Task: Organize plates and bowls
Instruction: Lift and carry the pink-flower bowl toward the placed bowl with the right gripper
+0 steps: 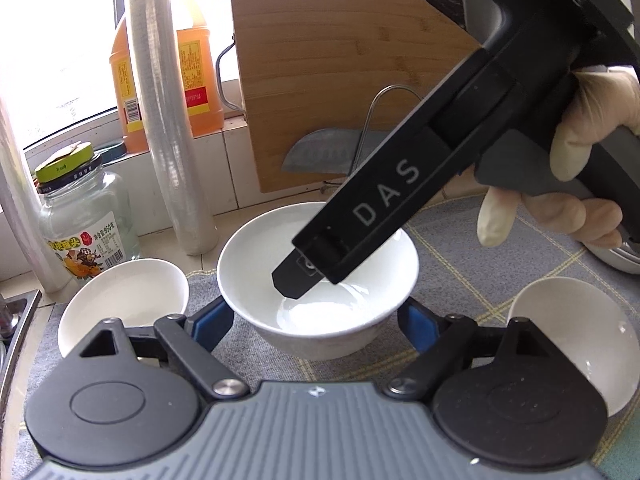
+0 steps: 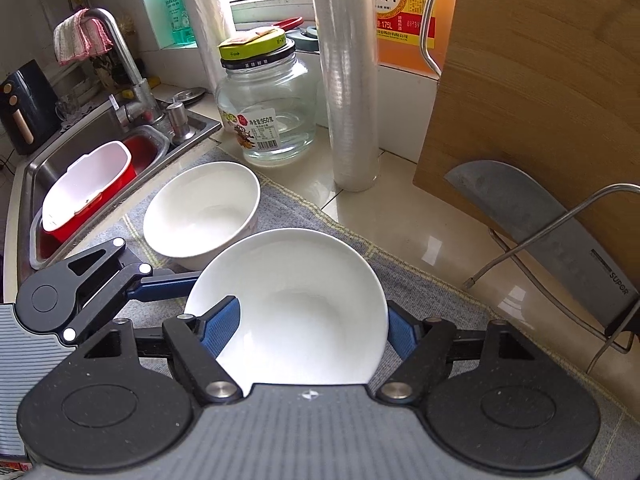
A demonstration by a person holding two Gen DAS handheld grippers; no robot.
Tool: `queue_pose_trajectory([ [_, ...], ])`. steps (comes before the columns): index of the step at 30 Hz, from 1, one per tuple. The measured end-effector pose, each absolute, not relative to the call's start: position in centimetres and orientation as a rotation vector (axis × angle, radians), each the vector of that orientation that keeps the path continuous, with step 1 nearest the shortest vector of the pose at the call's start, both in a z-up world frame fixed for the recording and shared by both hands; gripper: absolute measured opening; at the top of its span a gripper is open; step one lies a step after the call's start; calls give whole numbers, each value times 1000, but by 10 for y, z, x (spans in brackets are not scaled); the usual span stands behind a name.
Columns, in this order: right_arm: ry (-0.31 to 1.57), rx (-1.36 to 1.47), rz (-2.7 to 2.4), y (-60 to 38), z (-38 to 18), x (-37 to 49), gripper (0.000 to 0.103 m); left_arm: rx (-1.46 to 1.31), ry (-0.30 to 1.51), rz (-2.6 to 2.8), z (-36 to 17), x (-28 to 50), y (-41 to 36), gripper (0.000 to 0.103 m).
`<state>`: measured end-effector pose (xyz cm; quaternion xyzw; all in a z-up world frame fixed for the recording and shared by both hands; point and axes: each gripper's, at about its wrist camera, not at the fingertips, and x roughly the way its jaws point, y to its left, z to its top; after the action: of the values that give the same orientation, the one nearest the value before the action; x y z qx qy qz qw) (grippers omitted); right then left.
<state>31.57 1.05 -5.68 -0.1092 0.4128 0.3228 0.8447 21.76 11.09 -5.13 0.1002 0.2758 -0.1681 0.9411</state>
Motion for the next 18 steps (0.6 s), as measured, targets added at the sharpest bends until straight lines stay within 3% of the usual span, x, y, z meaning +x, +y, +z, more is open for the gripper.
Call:
queue_pose_trajectory([
  [18,850,-163,646,-10,-28,225,82,306,590,-444,-23,146,99,88],
])
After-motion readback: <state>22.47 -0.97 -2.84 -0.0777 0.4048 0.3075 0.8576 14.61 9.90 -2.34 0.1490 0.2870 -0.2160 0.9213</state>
